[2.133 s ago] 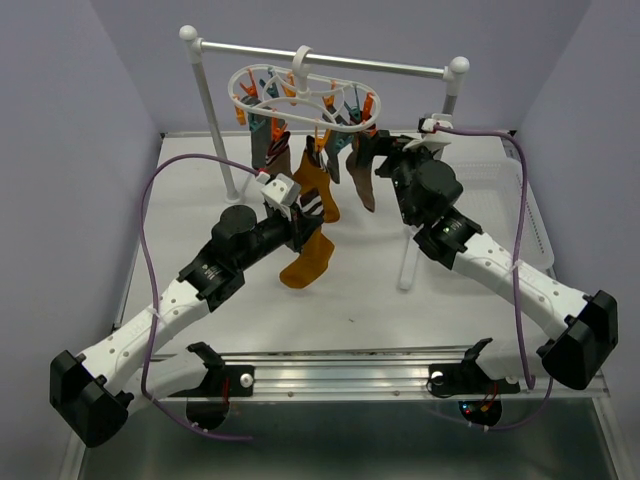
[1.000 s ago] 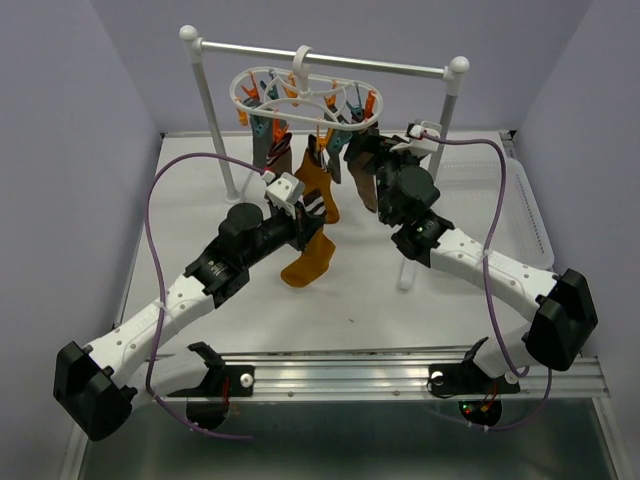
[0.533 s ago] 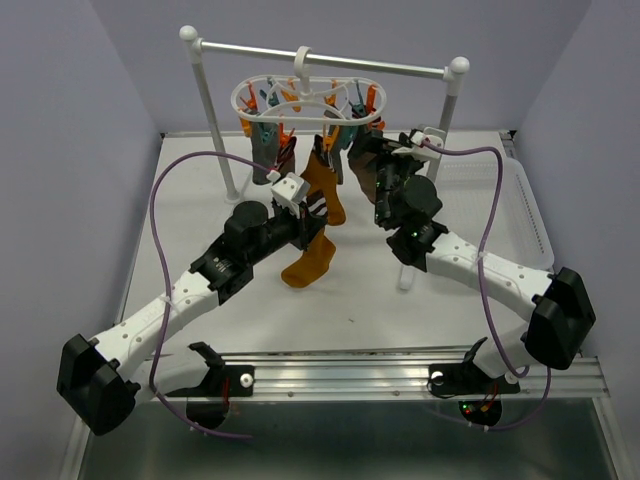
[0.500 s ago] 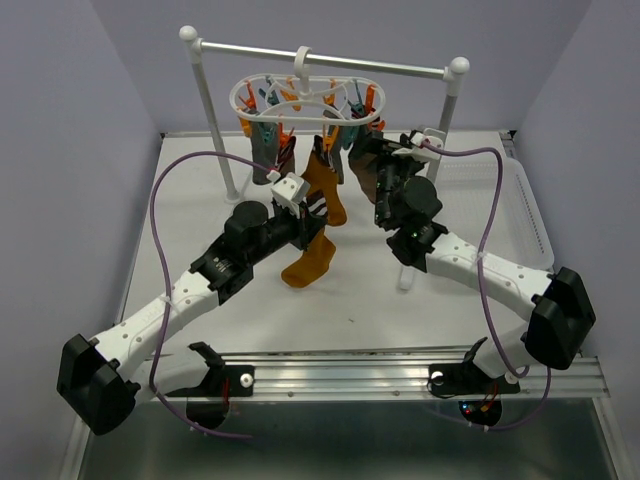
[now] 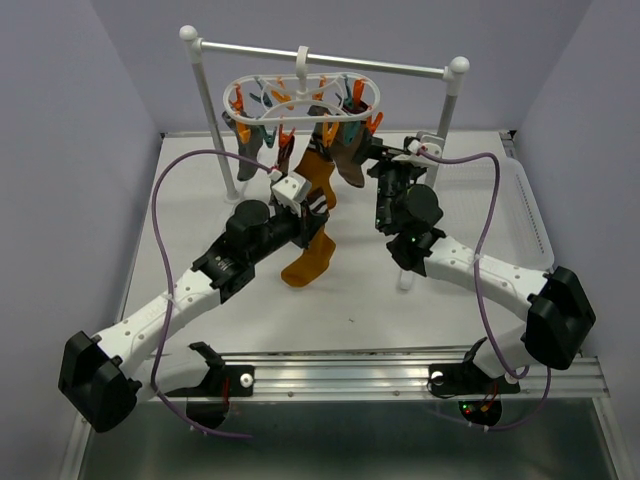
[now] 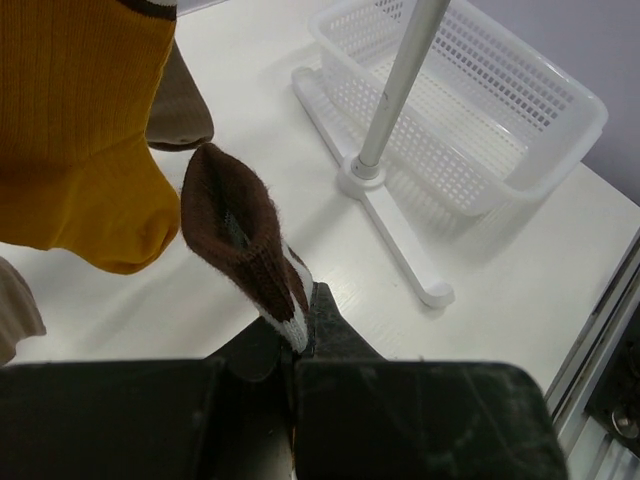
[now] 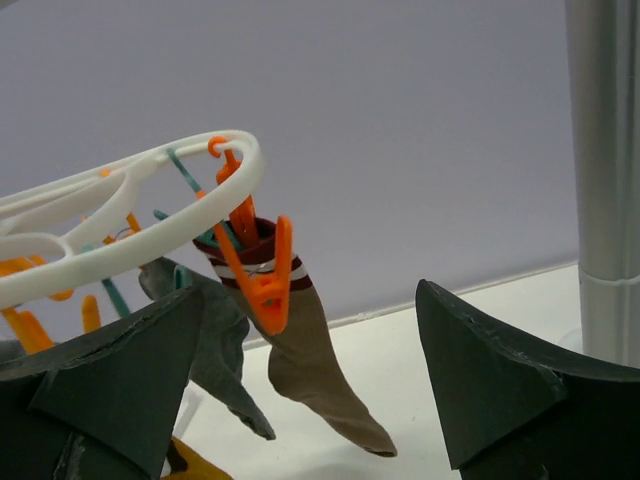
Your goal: Clip the socks to the hanger
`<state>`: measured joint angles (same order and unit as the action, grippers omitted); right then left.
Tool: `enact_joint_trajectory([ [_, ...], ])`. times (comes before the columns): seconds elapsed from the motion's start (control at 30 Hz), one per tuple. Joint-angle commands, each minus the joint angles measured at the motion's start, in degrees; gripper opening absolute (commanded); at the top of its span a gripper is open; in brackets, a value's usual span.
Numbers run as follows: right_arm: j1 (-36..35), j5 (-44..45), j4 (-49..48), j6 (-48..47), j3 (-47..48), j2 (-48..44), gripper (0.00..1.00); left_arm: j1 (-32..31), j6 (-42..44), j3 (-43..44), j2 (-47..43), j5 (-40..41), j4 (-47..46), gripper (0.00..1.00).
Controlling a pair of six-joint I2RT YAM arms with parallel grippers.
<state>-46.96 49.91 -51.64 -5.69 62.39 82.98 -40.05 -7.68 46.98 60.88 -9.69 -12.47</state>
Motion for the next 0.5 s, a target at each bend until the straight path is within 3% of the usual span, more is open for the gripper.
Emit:
enact_joint_trajectory([
  [0.0,-0.5,-3.67,-2.33,0.07,-0.95,-1.33,0.93,-0.11,2.67,3.47,0.29,0.55,-5.37,0.0],
  [0.3,0.64,-5.61,-0.57,-1.6,-0.96,-2.12,0.94,0.24,6.36,7.33,3.27,3.01,-6.08,0.0],
  [0.47,3.36,-5.96,1.71,-2.57,-1.92,-4.31,0.95,2.52,10.22,15.22,5.55,7.75,-4.32,0.0],
])
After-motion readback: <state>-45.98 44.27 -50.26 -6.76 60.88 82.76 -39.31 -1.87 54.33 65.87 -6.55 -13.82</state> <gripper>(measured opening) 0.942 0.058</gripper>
